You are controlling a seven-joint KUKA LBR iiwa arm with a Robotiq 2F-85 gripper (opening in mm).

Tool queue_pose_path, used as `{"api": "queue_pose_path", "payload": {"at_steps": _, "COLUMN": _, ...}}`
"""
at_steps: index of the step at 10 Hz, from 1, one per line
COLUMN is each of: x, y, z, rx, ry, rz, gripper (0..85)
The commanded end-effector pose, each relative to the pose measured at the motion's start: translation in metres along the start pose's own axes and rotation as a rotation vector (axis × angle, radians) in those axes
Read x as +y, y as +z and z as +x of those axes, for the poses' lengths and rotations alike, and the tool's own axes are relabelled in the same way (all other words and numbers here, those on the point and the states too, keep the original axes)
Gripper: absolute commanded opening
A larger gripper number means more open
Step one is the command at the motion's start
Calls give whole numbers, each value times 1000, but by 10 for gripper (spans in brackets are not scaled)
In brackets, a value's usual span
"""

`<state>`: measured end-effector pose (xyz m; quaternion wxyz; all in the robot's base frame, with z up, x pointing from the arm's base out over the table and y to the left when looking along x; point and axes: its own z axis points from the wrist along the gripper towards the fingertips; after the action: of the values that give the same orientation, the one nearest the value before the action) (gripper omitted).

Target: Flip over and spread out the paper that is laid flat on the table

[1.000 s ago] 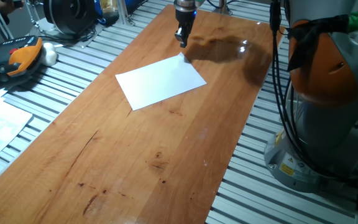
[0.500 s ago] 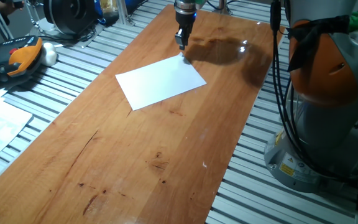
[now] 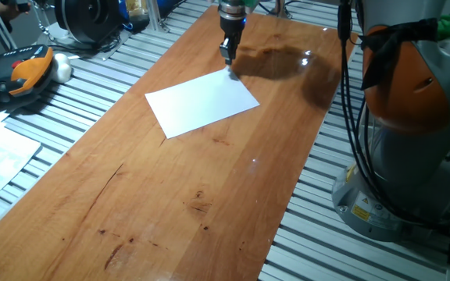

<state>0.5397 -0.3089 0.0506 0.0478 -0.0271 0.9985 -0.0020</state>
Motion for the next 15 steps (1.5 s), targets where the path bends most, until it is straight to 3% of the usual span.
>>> {"api": "queue_pose_path", "payload": {"at_steps": 1, "x": 0, "y": 2, "z": 0, "rx": 0, "ry": 0, "rz": -2, "gripper": 340}}
{"api": "queue_pose_path", "payload": {"at_steps": 15, "x": 4, "y": 19, "z": 2, "rx": -1, "ry": 18, "rz": 3, "gripper": 340}}
